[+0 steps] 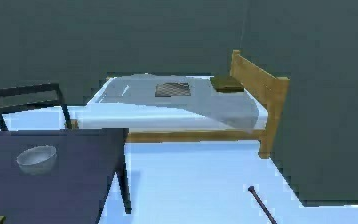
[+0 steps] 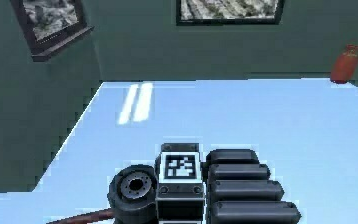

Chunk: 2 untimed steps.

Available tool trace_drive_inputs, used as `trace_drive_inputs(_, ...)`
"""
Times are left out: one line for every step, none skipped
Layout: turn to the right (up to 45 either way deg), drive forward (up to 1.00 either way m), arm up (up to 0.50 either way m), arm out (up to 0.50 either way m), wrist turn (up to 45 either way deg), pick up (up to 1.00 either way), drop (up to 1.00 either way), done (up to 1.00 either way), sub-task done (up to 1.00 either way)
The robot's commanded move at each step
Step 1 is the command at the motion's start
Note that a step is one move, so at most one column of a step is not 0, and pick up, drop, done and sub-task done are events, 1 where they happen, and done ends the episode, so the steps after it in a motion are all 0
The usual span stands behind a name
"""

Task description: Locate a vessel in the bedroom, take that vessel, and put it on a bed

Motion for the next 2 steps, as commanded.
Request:
trace_drive_inputs(0.0,1.00,0.00,0.00,0.0,0.00,0.00,0.00,0.00)
trace_drive_inputs(0.0,0.35,0.00,0.00,0.0,0.00,0.00,0.00,0.00)
